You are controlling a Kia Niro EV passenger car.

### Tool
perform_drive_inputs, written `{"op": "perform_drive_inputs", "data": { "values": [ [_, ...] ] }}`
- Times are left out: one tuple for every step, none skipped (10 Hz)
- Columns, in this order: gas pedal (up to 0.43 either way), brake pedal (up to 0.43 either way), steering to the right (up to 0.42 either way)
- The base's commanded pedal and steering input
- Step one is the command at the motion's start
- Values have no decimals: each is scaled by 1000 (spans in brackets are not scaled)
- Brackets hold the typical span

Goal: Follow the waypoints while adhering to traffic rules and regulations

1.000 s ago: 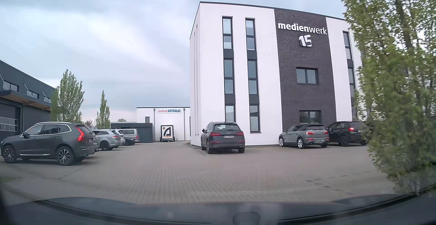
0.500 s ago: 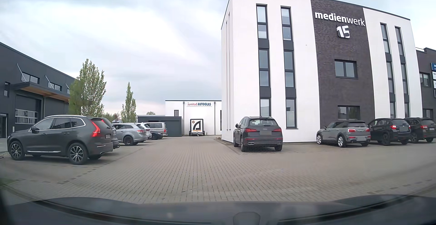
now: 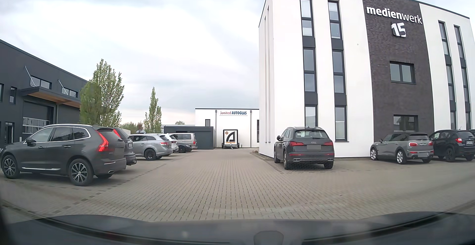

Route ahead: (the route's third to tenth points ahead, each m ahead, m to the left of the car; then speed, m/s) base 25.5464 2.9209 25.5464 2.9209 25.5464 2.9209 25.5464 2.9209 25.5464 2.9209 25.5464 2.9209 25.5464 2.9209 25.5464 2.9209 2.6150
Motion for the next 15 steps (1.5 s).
{"op": "perform_drive_inputs", "data": {
  "values": [
    [79,0,-121],
    [79,0,-105],
    [87,0,-86],
    [87,0,-72],
    [110,0,-58],
    [110,0,-44],
    [110,0,-30],
    [110,0,-24],
    [110,0,-22],
    [98,0,-22],
    [98,0,-21],
    [98,0,-15],
    [98,0,-7],
    [87,0,-3],
    [87,0,-3]
  ]
}}
